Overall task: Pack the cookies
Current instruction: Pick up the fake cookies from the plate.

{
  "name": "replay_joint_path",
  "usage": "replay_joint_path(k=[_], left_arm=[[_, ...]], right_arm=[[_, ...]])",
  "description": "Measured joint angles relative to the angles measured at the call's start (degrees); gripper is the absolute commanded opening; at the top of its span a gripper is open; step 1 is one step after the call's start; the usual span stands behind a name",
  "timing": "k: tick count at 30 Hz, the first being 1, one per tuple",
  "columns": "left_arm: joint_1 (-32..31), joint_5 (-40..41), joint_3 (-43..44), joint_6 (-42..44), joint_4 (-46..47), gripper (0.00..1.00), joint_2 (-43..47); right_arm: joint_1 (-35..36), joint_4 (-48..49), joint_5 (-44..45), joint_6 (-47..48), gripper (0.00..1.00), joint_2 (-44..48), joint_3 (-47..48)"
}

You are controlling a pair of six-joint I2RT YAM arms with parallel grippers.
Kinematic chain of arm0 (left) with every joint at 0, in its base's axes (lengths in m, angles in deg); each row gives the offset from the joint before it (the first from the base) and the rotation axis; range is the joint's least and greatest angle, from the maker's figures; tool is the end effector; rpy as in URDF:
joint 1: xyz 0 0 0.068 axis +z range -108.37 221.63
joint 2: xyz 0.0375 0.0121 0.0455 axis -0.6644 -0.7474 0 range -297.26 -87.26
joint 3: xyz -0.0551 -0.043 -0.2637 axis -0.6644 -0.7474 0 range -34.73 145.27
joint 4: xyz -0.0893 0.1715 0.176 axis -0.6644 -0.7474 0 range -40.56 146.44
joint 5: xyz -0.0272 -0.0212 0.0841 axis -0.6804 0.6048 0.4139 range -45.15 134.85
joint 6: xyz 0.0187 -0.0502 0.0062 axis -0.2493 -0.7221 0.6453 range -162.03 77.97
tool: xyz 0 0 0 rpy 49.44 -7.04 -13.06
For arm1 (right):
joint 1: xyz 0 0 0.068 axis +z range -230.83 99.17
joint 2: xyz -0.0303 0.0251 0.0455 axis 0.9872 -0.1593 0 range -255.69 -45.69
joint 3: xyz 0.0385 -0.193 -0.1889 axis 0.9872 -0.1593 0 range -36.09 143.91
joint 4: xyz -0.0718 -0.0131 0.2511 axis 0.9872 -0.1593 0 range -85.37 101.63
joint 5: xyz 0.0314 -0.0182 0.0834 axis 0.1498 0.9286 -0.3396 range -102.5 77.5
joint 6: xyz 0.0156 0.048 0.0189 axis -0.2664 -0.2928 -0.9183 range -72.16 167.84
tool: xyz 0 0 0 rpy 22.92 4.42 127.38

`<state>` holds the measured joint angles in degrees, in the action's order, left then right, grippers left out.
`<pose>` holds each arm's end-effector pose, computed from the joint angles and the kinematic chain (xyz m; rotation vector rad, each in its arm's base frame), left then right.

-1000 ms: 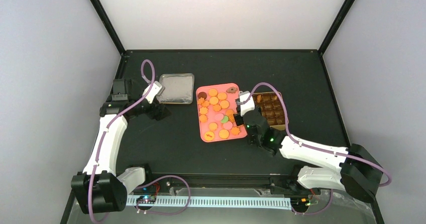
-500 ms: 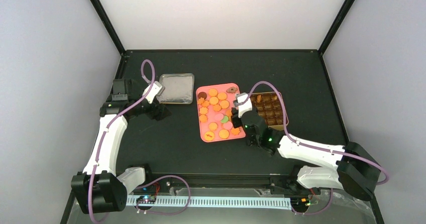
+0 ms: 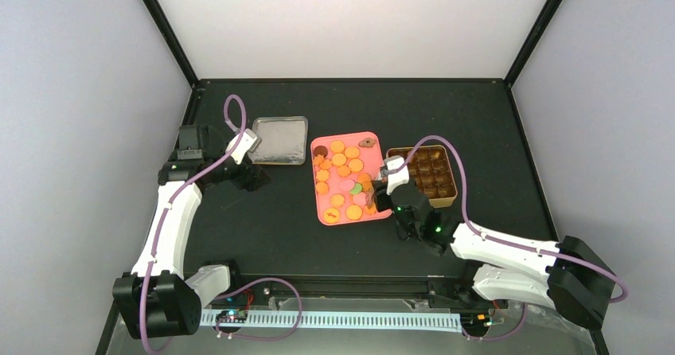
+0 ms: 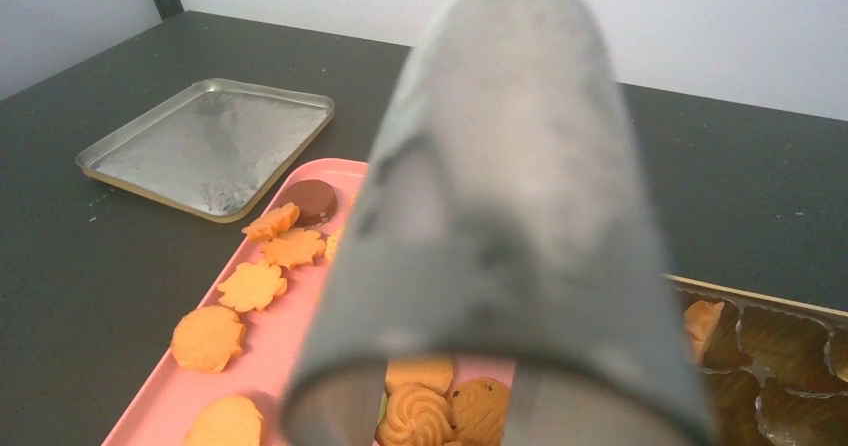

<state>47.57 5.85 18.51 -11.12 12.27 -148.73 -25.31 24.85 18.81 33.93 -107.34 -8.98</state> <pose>0.2081 -0.0007 0.2892 0.7582 2.1570 -0.5184 0.1441 0.1773 0.2184 -0.3285 1.8689 0.2959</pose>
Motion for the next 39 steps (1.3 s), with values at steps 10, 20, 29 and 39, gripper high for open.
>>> replay_joint_path(k=[10, 20, 29, 39], left_arm=[[0.0, 0.0, 0.0, 0.2, -0.2, 0.85, 0.0], [0.0, 0.0, 0.0, 0.4, -0.2, 0.85, 0.0], [0.0, 0.0, 0.0, 0.7, -0.4, 0.85, 0.0], [0.0, 0.0, 0.0, 1.5, -0.9, 0.85, 0.9]], right_arm=[[0.0, 0.1, -0.8, -2.3, 0.42, 0.4, -0.5], [0.0, -1.2, -3.0, -6.6, 0.27, 2.6, -1.1], [-0.2, -2.2, -3.2, -8.9, 0.45, 2.5, -1.6], [-0.2, -2.3, -3.3, -9.2, 0.41, 2.5, -1.9]])
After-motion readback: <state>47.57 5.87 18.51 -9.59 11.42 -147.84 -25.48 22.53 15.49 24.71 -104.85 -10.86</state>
